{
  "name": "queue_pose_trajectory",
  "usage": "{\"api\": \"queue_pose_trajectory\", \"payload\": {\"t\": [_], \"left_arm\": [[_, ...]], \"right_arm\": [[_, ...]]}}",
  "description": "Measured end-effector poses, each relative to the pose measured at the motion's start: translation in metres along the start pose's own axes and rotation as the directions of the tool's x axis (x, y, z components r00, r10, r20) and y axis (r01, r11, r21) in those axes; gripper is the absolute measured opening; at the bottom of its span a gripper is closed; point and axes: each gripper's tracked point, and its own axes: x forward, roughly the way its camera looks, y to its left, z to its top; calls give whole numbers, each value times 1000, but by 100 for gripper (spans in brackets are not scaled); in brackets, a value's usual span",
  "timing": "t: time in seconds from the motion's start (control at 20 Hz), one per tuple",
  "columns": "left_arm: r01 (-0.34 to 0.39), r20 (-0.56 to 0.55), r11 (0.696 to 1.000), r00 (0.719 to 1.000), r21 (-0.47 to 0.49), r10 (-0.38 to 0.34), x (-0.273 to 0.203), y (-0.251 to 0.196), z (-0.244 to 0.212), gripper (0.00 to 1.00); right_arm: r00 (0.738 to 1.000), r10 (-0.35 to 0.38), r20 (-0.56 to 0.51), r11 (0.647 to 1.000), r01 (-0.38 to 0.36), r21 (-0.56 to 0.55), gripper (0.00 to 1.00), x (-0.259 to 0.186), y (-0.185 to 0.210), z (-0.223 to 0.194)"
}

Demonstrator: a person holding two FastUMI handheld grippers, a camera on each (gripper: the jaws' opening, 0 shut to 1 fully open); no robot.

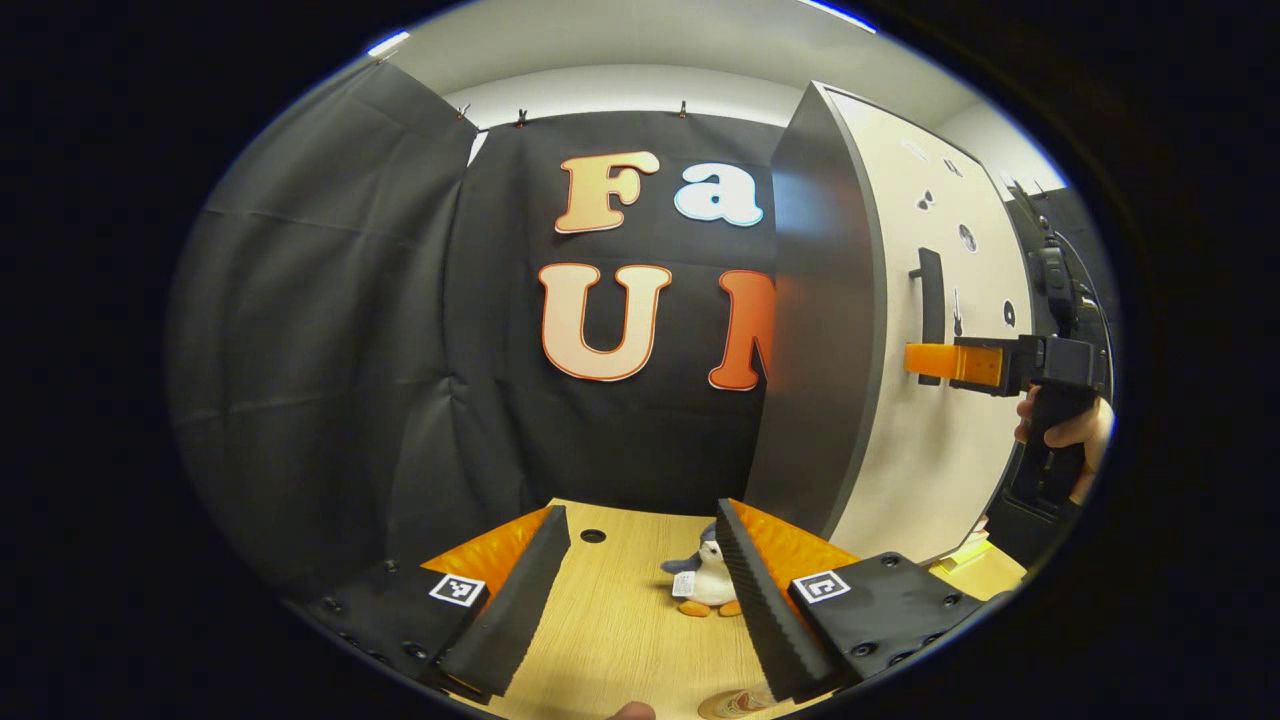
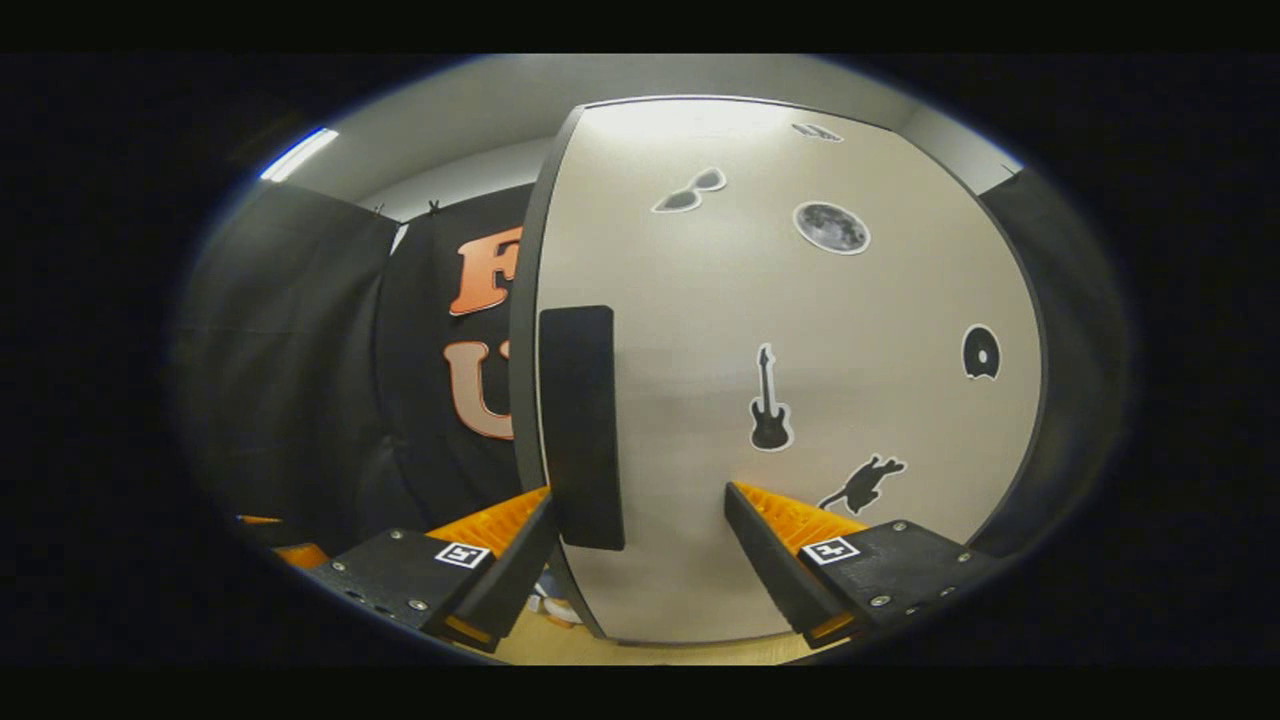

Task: Open the cabinet door with the right hand, grasp the bottle in the cabinet with the left hand and place it on the coaster, then close the cabinet door with the right hand.

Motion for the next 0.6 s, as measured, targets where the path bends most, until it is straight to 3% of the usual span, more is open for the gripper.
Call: {"api": "queue_pose_trajectory", "payload": {"t": [0.3,0.6], "left_arm": [[15,7,1000,1000,-10,-15,-20,-16,10,96],[29,35,1000,999,1,-29,-47,-44,32,96]], "right_arm": [[1000,5,-24,1000,-5,7,97,-8,0,1],[1000,2,-12,1000,-2,5,97,-71,-5,15]]}}
